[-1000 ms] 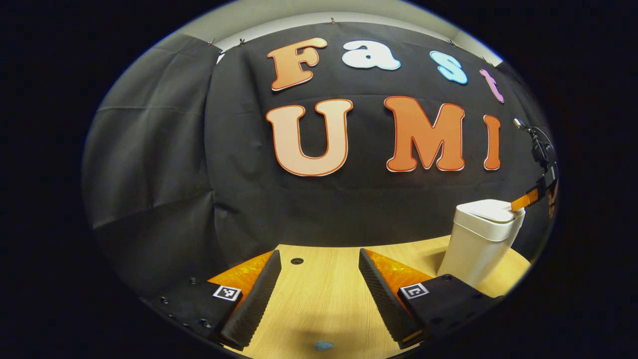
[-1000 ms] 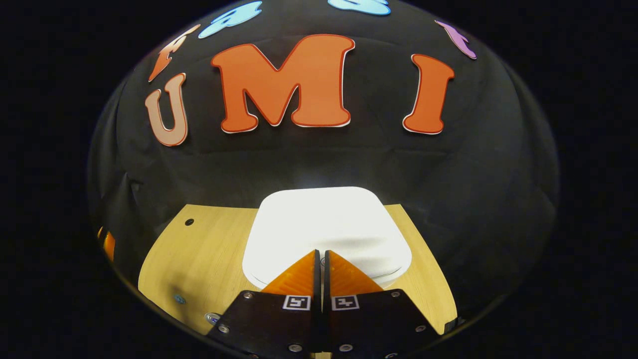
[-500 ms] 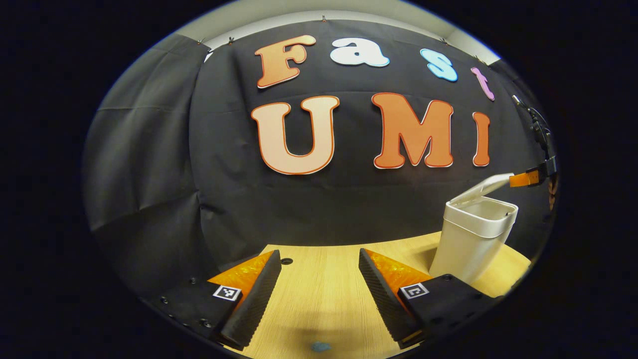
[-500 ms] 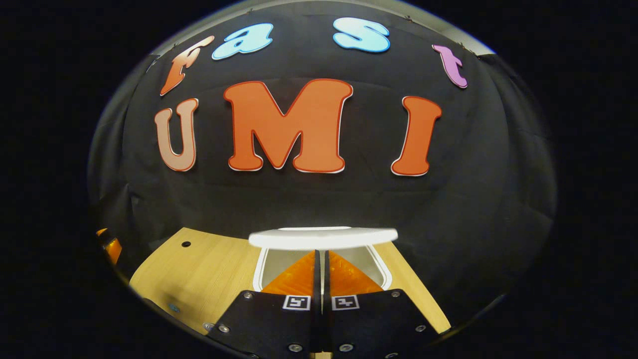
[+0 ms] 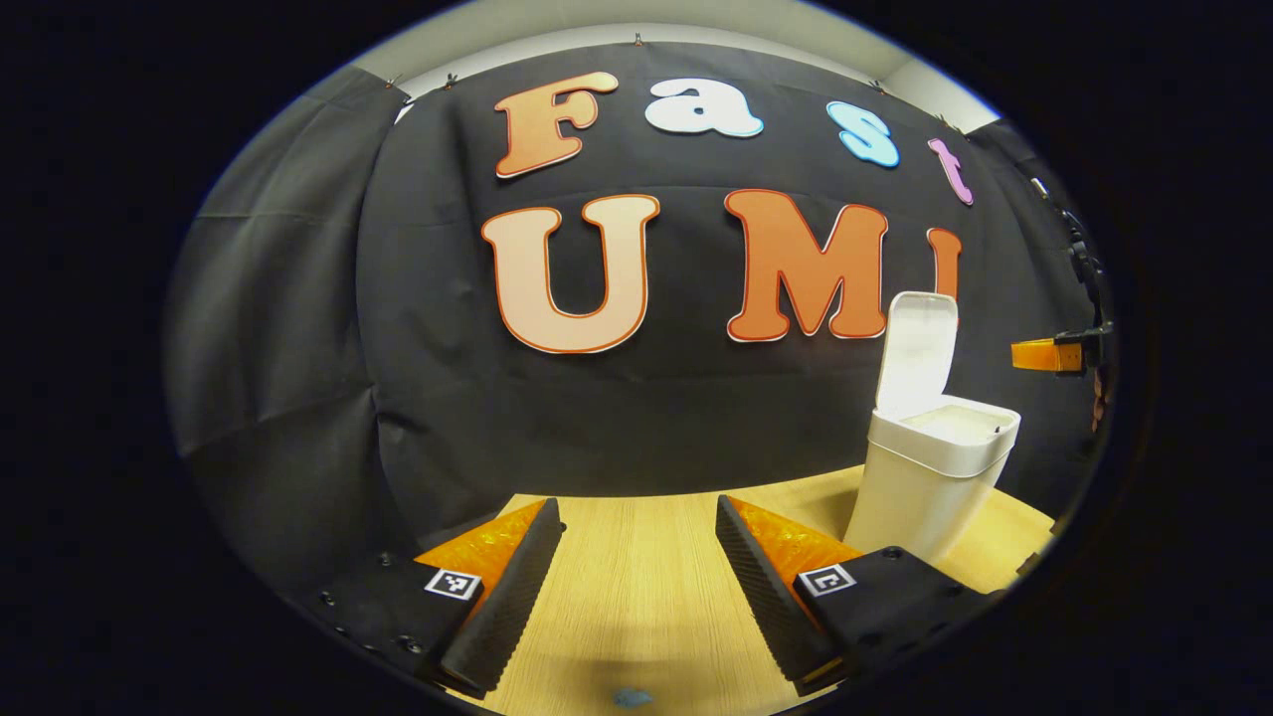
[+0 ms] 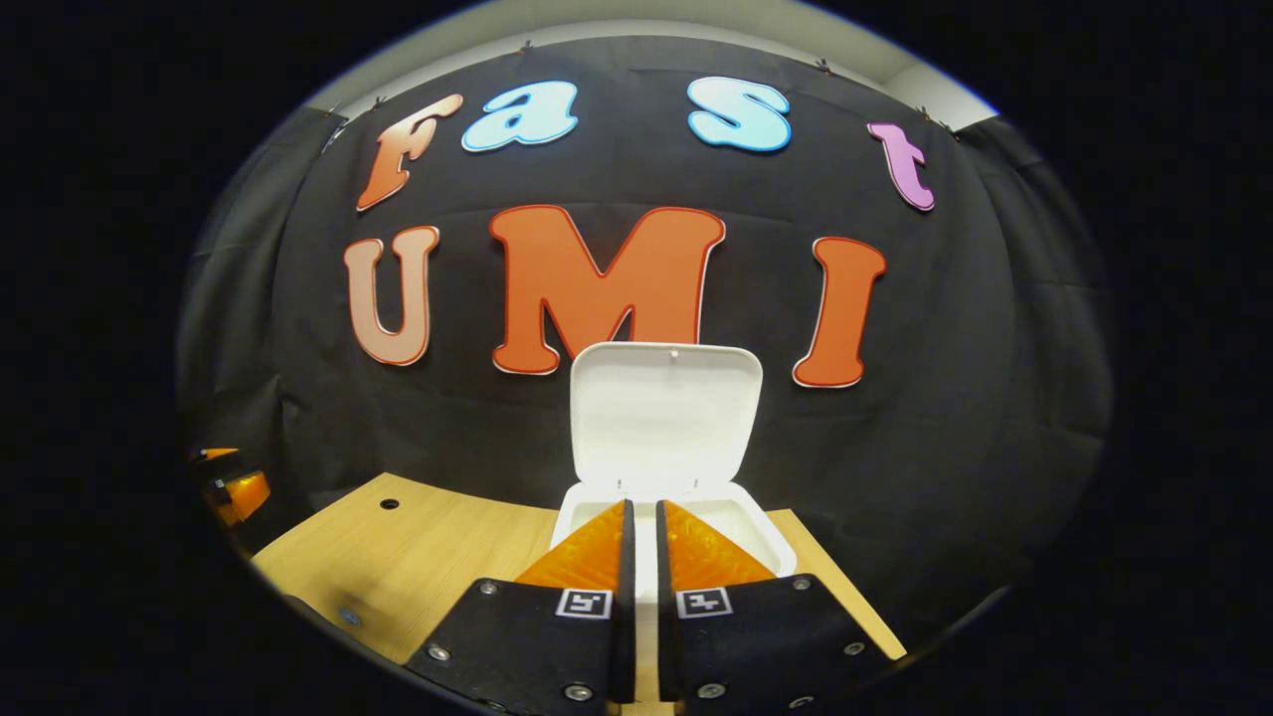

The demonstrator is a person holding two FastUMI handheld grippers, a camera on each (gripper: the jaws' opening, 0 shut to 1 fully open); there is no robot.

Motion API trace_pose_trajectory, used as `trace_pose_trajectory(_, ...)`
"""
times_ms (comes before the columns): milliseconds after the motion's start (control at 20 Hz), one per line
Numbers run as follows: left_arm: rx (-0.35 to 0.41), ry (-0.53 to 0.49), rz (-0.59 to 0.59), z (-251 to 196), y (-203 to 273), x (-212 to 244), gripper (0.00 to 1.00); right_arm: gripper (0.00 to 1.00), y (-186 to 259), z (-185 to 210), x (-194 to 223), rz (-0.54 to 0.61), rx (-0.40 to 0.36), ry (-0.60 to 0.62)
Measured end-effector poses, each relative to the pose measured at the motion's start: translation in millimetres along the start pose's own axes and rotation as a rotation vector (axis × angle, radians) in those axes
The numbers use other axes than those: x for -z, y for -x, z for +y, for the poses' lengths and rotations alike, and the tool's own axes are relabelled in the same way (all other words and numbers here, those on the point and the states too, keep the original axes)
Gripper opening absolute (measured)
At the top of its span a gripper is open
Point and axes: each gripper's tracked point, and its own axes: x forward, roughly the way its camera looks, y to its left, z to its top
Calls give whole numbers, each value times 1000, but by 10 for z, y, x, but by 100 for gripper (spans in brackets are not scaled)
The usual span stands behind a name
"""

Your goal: Press the lid of the desktop garbage bin to open it, pick up the crumpled paper on the desktop and throw it into the bin, then pick up the pop can on the desktop and drop it into the bin, and finally close the garbage bin lid.

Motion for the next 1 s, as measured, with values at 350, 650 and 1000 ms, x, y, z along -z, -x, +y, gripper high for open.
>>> trace_pose_trajectory(350, 25, -21, 24, -34, -11, 128, 100, 45, 308, 617, 397, 37, -136, 25)
trace_pose_trajectory(650, 34, -45, 66, -42, 50, 320, 100, 89, 507, 1029, 743, 77, -249, 39)
trace_pose_trajectory(1000, 40, -36, 182, -47, 119, 697, 100, 98, 621, 1290, 1156, 167, -312, 65)
